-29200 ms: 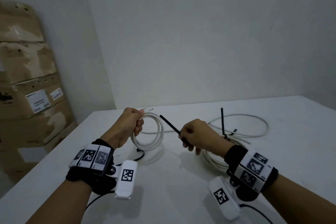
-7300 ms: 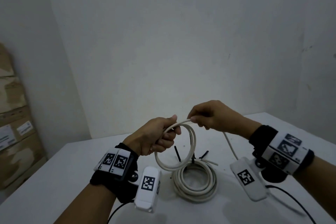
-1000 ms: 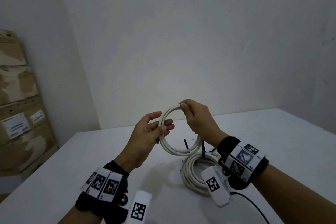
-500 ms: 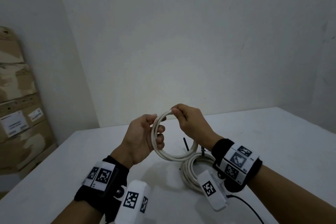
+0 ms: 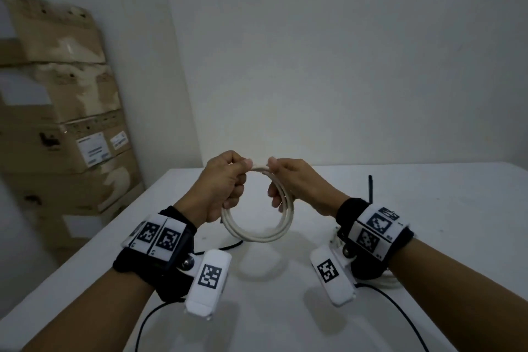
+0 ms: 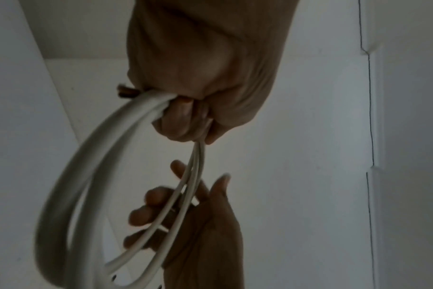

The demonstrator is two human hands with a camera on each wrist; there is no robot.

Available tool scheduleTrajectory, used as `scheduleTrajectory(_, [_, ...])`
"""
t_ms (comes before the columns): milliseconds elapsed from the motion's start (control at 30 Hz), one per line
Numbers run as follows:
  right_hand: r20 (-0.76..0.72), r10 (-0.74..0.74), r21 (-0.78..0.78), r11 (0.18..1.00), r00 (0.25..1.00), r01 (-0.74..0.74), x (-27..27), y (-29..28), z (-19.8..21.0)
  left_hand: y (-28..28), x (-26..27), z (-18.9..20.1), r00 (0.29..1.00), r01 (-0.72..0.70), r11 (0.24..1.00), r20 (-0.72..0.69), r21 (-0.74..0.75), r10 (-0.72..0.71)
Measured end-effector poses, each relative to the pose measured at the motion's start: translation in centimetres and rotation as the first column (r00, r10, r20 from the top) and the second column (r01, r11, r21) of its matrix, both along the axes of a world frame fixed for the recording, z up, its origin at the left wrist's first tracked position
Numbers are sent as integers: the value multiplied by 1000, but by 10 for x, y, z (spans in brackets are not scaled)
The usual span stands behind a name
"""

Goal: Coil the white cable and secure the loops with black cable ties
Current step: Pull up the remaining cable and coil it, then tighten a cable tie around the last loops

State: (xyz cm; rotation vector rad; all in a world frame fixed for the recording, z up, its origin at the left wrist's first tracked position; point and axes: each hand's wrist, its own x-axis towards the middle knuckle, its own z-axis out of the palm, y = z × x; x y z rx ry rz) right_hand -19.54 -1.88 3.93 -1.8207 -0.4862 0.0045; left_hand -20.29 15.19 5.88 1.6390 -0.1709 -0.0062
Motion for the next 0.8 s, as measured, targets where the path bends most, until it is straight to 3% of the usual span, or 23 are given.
scheduleTrajectory(100, [-85,-32,-14,999,996,31,14,14,-11,35,3,-1,998,-70,997,-1,-19,70])
scheduleTrajectory(167, [-104,-65,-181,982,992,45,27,26,-25,56,4,-3,994,-107,994,-4,-26,107])
scheduleTrajectory(267, [-155,10,-541,836,988,-94,41,49,-49,80,3,-9,987,-158,986,-7,-54,158])
scheduleTrajectory(333, [-204,50,-680,712,978,-178,45,66,-62,94,2,-12,982,-188,979,-11,-78,188])
scheduleTrajectory(500, [-229,92,-793,559,969,-240,49,97,-84,121,-2,-17,972,-235,966,-18,-110,234])
scheduleTrajectory(733, [10,131,-931,362,991,-38,46,95,-91,120,2,-19,973,-231,963,-13,-137,232])
scheduleTrajectory(800, [33,82,-934,357,996,2,47,78,-85,114,2,-19,973,-228,962,-2,-150,230])
